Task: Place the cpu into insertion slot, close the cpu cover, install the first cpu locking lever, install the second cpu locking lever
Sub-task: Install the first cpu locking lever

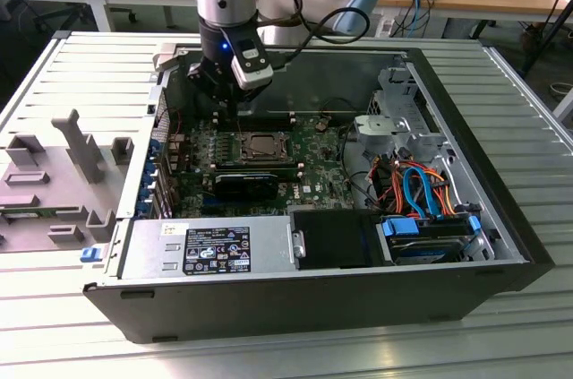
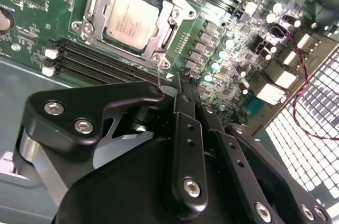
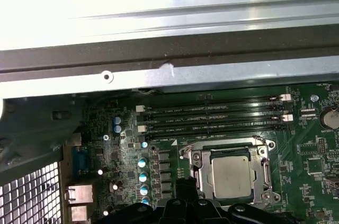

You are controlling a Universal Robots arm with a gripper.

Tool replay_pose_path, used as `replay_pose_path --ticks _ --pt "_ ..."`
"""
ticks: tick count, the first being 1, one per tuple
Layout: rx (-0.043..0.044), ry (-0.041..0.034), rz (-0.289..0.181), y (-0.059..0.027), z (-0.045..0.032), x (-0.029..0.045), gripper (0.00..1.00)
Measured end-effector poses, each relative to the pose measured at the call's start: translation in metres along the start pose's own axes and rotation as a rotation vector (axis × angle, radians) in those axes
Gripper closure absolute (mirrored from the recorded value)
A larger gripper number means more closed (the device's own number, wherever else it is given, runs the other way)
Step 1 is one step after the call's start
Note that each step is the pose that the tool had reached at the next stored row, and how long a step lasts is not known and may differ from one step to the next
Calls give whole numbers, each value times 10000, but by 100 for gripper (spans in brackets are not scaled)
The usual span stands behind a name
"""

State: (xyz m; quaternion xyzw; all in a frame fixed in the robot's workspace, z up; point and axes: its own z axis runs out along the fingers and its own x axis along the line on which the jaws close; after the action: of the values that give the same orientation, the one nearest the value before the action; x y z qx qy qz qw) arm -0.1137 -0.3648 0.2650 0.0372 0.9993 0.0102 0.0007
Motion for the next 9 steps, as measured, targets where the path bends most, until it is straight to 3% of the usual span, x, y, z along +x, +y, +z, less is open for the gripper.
replay_pose_path --ticks 3,9 --pt "4 1 -79 26 2 49 89" --pt "25 6 -338 127 9 79 89"
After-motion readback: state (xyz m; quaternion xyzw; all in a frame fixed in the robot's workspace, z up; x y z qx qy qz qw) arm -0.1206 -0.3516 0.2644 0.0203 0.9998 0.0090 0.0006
